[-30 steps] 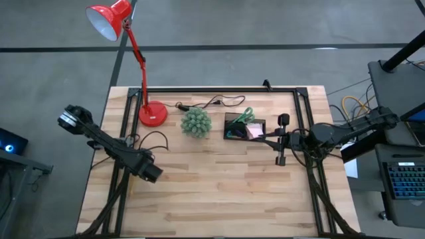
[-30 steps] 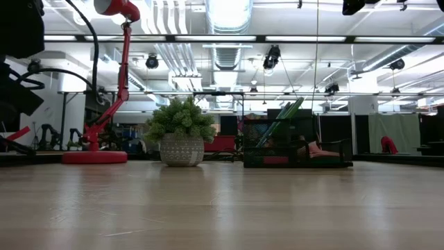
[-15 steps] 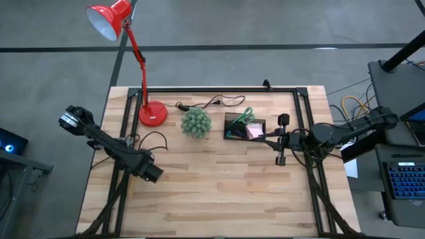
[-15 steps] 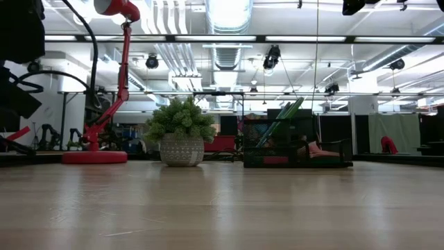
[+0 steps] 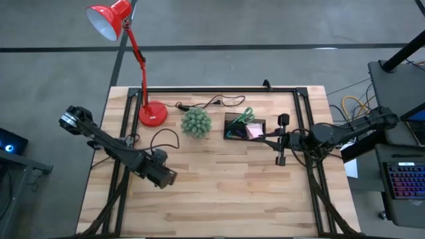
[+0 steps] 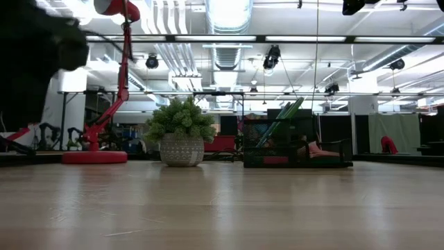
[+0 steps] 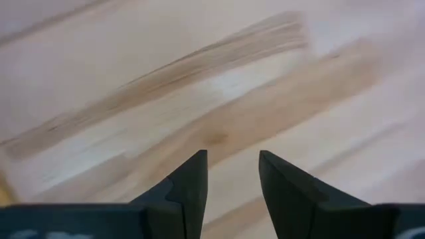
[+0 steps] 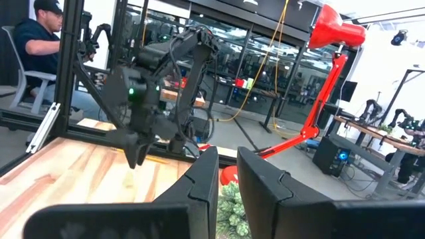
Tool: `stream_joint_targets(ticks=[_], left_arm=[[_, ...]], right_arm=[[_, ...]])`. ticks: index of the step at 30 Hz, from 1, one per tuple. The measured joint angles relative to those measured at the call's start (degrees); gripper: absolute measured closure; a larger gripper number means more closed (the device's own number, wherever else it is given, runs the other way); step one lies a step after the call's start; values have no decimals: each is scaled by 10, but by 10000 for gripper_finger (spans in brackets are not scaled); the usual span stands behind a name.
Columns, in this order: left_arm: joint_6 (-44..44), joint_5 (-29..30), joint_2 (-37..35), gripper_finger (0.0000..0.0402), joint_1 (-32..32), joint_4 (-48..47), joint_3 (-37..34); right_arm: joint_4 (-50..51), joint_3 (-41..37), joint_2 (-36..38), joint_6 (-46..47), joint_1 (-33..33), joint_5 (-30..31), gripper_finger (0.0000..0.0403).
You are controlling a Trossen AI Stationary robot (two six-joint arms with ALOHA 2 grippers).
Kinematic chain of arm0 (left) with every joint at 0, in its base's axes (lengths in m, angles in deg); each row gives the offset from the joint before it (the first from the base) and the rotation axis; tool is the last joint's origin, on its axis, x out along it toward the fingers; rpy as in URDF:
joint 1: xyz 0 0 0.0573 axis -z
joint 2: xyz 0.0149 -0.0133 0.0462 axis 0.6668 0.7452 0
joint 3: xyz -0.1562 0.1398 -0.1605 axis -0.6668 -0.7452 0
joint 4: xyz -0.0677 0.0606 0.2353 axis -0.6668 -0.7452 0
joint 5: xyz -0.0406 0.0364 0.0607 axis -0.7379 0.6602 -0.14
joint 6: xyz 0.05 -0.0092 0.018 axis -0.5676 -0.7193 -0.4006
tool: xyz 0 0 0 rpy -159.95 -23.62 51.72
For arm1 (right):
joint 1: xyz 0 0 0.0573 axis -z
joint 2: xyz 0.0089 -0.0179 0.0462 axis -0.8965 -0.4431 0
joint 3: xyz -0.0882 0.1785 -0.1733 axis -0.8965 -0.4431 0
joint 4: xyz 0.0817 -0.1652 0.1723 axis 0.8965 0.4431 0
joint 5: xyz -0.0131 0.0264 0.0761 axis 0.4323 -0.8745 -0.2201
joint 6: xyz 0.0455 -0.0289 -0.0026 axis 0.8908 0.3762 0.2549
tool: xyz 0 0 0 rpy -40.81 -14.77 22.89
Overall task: Pick and place office supplies into organizer
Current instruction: Put the yellow pencil into the black desk organizer
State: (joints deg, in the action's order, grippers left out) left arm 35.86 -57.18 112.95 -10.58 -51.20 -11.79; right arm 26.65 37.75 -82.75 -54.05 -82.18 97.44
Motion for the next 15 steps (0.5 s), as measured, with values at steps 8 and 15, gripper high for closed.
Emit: stream_joint_targets(ticks=[8, 15], left_arm=[[2, -9, 2, 281, -64, -201, 34], [-15, -85, 2, 281, -99, -236, 10]], right_arm=[[-3, 0, 0, 0, 0, 0, 355], [-4, 0, 0, -2, 0, 0, 355]])
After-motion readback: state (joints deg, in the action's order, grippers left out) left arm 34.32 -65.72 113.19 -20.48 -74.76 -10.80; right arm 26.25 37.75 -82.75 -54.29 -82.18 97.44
